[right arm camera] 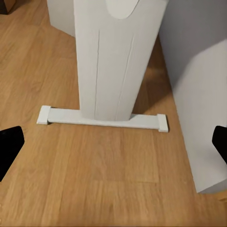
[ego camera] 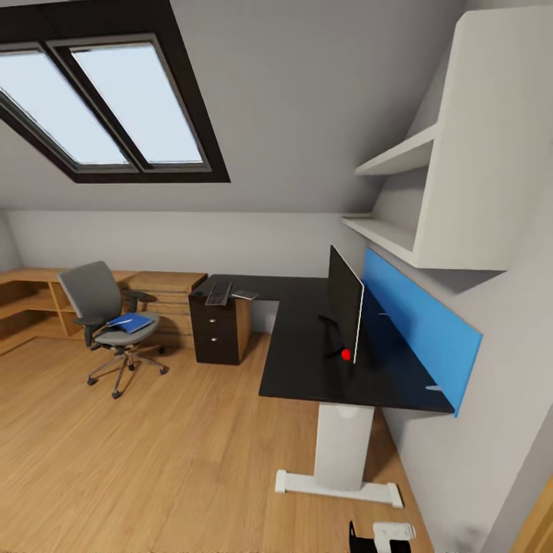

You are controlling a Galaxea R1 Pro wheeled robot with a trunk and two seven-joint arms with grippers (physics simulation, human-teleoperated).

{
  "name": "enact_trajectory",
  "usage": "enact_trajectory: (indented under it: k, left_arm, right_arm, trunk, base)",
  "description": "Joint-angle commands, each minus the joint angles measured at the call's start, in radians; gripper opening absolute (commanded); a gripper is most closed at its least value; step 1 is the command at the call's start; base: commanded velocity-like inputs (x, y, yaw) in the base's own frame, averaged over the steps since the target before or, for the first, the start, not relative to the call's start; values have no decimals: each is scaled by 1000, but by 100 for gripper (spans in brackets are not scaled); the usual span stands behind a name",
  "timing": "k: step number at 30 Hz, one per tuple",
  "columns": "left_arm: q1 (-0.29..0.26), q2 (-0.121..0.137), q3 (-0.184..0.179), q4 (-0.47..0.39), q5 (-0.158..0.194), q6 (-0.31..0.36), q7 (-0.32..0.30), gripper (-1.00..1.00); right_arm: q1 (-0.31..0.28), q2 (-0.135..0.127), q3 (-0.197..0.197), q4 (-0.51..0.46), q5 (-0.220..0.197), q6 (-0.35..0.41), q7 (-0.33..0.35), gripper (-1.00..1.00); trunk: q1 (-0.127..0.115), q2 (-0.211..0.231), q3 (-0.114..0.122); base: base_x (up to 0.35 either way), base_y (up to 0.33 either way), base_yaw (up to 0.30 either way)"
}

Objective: In the bedroom, organize the workspace by keeping the computer under the desk, ensuring the monitor is on the desk, placing the keyboard on the desk next to the monitor, placing the mouse on the desk next to the keyboard, moving the folder from the swivel chair onto the desk next to the mouse, stacking the notebook on top of the folder with the pen on top of the notebook, and positioning the swivel chair next to the desk.

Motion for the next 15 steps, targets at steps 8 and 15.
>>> enact_trajectory:
  k: [8, 15]
  left_arm:
    - [-1, 1, -9, 0, 8, -3, 7, 100]
    - [-1, 1, -9, 7, 8, -3, 7, 100]
  right_arm:
    - [-1, 2, 6, -3, -8, 0, -1, 100]
    - [-1, 1, 6, -3, -8, 0, -1, 100]
  trunk:
    - [0, -1, -13]
    - [0, -1, -24]
  base:
    - [0, 0, 0]
    - [0, 0, -47]
